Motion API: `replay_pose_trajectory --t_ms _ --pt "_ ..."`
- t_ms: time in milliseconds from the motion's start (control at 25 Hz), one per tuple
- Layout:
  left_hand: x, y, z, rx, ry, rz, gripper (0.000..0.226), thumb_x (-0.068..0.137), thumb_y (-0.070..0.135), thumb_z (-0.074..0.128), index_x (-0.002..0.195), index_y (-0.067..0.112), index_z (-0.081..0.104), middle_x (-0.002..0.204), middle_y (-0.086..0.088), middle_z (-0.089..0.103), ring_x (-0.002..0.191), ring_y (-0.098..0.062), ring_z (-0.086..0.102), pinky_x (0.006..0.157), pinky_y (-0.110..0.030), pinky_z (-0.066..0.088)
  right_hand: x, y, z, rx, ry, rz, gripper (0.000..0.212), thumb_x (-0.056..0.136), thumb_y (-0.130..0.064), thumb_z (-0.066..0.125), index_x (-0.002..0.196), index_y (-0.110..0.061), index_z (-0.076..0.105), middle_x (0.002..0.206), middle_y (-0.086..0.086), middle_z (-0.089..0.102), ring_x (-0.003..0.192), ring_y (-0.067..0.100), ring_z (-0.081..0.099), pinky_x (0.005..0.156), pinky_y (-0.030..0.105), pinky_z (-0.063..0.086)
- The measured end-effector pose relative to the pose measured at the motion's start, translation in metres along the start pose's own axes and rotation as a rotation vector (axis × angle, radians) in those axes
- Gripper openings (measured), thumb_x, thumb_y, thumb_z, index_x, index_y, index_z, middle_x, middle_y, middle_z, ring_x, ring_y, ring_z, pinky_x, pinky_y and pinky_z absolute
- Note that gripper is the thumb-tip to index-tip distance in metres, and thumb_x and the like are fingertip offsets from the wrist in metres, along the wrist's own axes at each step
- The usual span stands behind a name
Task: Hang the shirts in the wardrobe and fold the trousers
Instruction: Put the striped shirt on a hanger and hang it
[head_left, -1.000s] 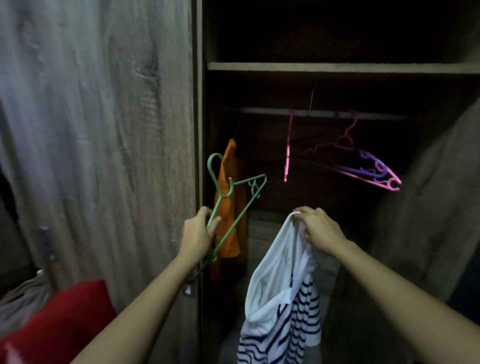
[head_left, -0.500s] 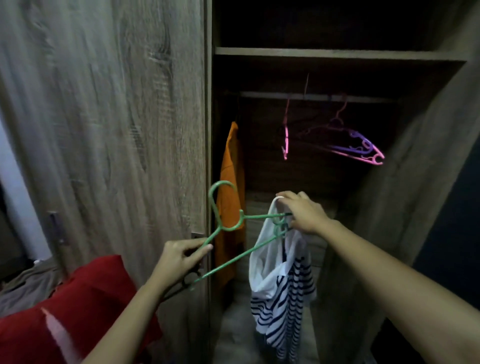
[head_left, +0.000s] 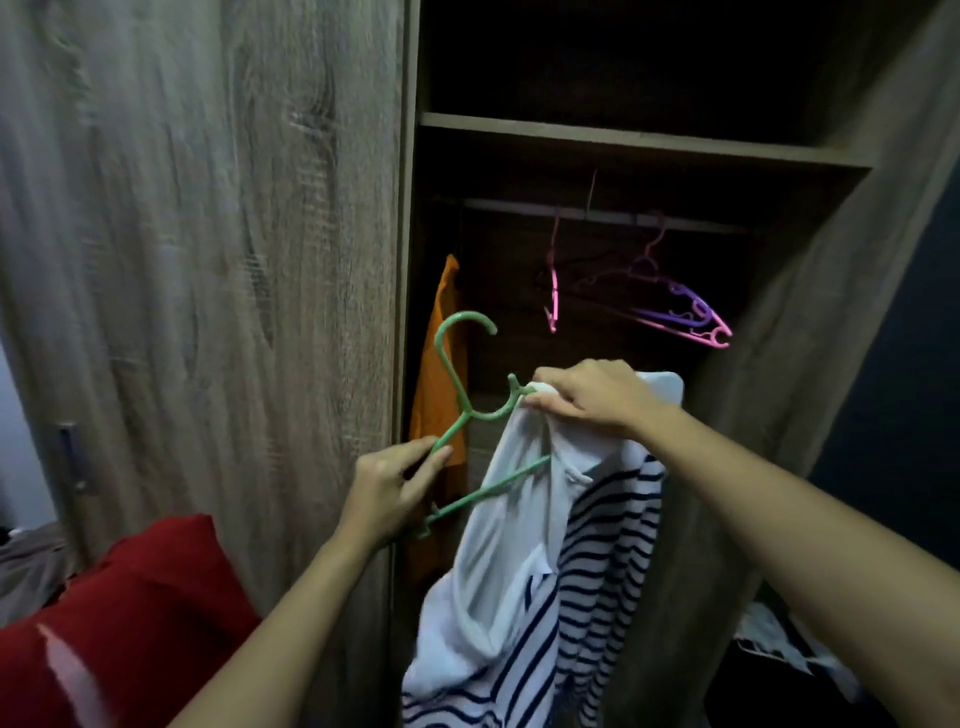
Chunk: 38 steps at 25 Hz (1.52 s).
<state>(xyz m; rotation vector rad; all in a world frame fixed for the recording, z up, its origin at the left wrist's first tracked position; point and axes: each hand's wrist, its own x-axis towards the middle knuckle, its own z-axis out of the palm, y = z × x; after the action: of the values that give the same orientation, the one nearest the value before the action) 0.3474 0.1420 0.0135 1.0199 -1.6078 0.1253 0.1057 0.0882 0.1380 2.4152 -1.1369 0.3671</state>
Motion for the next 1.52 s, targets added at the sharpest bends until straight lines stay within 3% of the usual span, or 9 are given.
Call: replay_pose_trajectory --t_ms 120,240,320,480,560,640,1240,1400,1520 --pt "0.007 0.012 0.001 0.376 0.219 -0.043 0.043 0.088 0.051 0.051 0.115 0.020 0.062 0.114 -0.006 0.061 0.102 -0.020 0.057 0.082 -0.035 0.038 0.001 0.004 0.006 -0.049 0.149 0.044 0.065 0.074 -0.072 0.006 0.085 -0.023 0.047 0.078 0.004 0.067 0.080 0.031 0.064 0.056 0.029 0.029" --pt "-0.031 0.029 0.028 0.348 0.358 0.124 0.025 0.084 0.039 0.056 0.105 0.025 0.054 0.113 -0.010 0.042 0.100 -0.026 0.042 0.082 -0.038 0.031 0.004 0.007 0.000 0.046 0.238 0.104 0.060 0.077 -0.070 0.011 0.079 -0.021 0.046 0.070 0.004 0.063 0.073 0.031 0.063 0.055 0.029 0.030" --pt "-0.072 0.026 0.053 0.391 0.020 0.038 0.020 0.082 0.039 0.054 0.101 0.031 0.055 0.118 -0.008 0.038 0.105 -0.025 0.040 0.085 -0.039 0.034 0.002 0.010 -0.007 0.103 0.288 0.148 0.052 0.079 -0.069 0.014 0.074 -0.024 0.041 0.062 0.000 0.057 0.070 0.030 0.061 0.055 0.030 0.029" --pt "-0.067 -0.007 0.063 0.027 -0.613 -0.677 0.057 0.064 0.034 0.063 0.120 0.032 0.053 0.128 -0.008 0.036 0.116 -0.029 0.047 0.095 -0.033 0.043 -0.007 0.021 -0.015 0.093 0.331 0.144 0.046 0.084 -0.067 0.021 0.072 -0.026 0.038 0.056 -0.006 0.048 0.065 0.028 0.060 0.053 0.030 0.031" --pt "-0.044 -0.029 0.050 -0.095 -0.714 -0.705 0.066 0.053 0.029 0.067 0.118 0.025 0.053 0.120 -0.008 0.049 0.107 -0.022 0.056 0.081 -0.020 0.047 -0.020 0.035 -0.010 0.046 0.335 0.118 0.055 0.083 -0.070 0.020 0.072 -0.021 0.042 0.057 0.000 0.055 0.063 0.029 0.061 0.050 0.030 0.034" --pt "-0.018 -0.036 0.026 -0.037 -0.904 -0.691 0.039 0.066 0.015 0.068 0.103 0.018 0.057 0.101 -0.008 0.059 0.081 -0.008 0.058 0.060 -0.011 0.044 -0.040 0.052 0.006 -0.024 0.367 0.073 0.063 0.085 -0.071 0.015 0.072 -0.017 0.045 0.057 0.004 0.060 0.055 0.028 0.062 0.044 0.030 0.035" --pt "0.049 -0.015 -0.007 0.312 -1.116 -0.641 0.060 0.079 -0.016 0.046 0.132 0.014 0.047 0.093 -0.011 0.051 0.069 -0.029 0.064 0.033 -0.016 0.037 -0.074 0.070 0.057 -0.078 0.420 0.198 0.060 0.091 -0.065 0.015 0.070 -0.019 0.046 0.054 0.000 0.056 0.043 0.024 0.054 0.036 0.027 0.034" --pt "0.065 -0.008 0.002 0.501 -1.137 -0.655 0.052 0.085 0.000 0.054 0.135 0.010 0.044 0.131 -0.011 0.047 0.103 -0.029 0.060 0.072 -0.026 0.053 -0.060 0.051 0.061 -0.224 0.316 0.103 0.046 0.092 -0.058 0.026 0.071 -0.020 0.038 0.047 0.001 0.050 0.031 0.023 0.047 0.034 0.020 0.026" --pt "0.080 0.015 0.022 0.668 -0.912 -0.733 0.075 0.080 0.012 0.064 0.143 0.006 0.025 0.141 -0.017 0.035 0.124 -0.036 0.045 0.099 -0.040 0.040 -0.043 0.023 0.058 -0.138 0.284 0.195 0.045 0.088 -0.059 0.031 0.072 -0.020 0.047 0.054 0.003 0.059 0.045 0.028 0.058 0.039 0.024 0.027"
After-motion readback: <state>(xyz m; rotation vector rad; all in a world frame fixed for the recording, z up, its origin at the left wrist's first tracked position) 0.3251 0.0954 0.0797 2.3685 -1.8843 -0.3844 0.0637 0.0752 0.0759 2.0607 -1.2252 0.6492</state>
